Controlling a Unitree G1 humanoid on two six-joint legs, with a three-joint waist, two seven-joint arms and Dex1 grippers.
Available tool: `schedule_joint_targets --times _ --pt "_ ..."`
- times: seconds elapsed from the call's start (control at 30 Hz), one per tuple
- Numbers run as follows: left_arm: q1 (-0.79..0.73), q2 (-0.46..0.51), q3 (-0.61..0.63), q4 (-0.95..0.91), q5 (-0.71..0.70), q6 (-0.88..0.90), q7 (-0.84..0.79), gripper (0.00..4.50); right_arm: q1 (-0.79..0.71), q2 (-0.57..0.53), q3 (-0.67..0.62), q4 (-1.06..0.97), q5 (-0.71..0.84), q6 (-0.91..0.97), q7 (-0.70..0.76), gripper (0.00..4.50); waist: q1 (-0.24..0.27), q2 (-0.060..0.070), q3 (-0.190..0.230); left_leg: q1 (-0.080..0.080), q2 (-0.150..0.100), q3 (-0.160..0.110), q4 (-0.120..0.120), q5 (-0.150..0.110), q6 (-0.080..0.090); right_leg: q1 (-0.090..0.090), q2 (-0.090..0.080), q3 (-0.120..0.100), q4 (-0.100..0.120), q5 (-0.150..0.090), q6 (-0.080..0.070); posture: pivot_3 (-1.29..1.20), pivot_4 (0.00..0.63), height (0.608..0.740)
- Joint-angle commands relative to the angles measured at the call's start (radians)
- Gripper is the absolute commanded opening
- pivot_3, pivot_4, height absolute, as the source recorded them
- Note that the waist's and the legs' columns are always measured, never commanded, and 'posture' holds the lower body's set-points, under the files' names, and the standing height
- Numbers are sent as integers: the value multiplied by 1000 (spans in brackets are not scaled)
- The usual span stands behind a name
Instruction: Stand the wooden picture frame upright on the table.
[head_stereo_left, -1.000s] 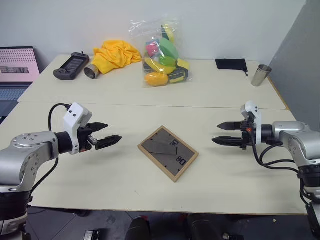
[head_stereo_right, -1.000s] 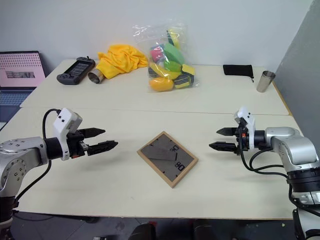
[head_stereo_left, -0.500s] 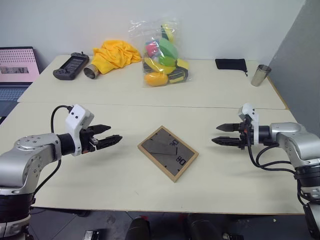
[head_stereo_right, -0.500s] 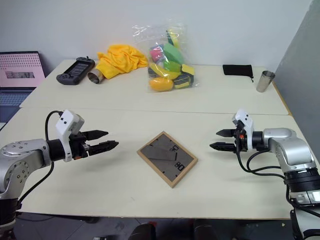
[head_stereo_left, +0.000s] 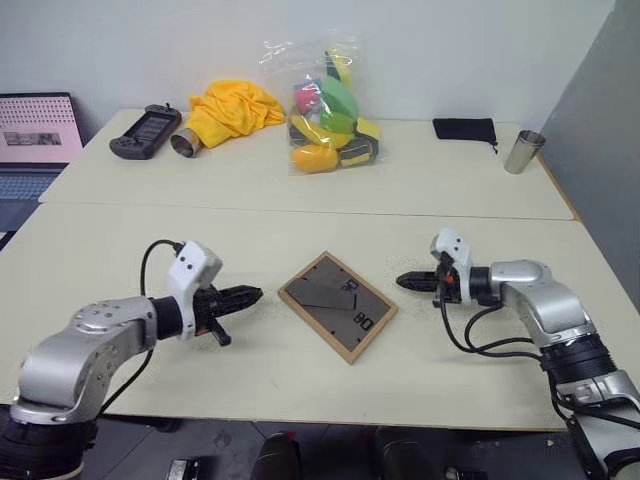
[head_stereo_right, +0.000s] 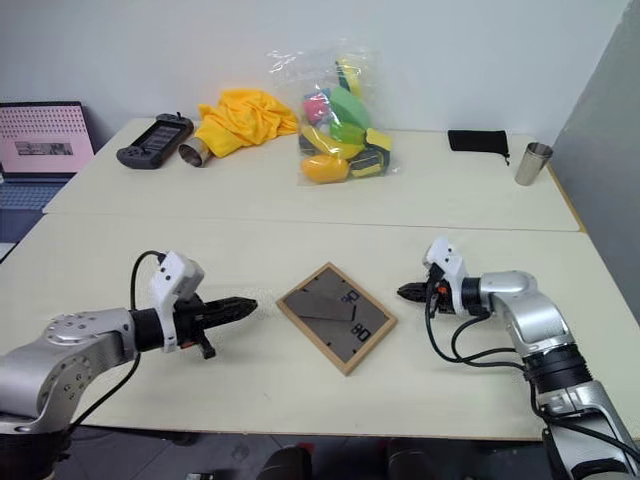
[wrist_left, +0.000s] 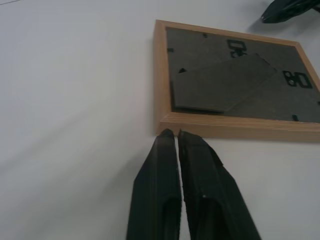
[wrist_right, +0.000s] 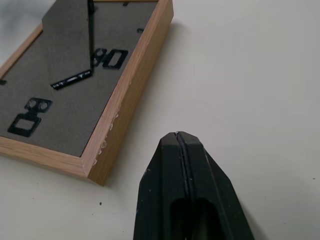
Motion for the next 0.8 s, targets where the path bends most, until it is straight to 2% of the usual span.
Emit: schedule_joint_targets --times 0.03,0.43,0.8 --pt "6 -28 -36 -12 26 -30 25 19 32 -6 19 -72 -16 -22 8 0 0 0 0 0 0 0 0 0 0 0 0 0 0 0 0 0 150 740" --pt "-123 -155 -174 131 130 -77 80 19 118 24 92 -310 1 86 -25 0 3 0 0 1 0 -1 0 0 0 0 0 0 1 0 0 0 150 740" --pt "-201 -172 -190 252 202 -169 59 19 129 43 103 -362 32 140 -31 0 3 0 0 0 0 -1 0 0 0 0 0 -1 1 0 0 0 150 740"
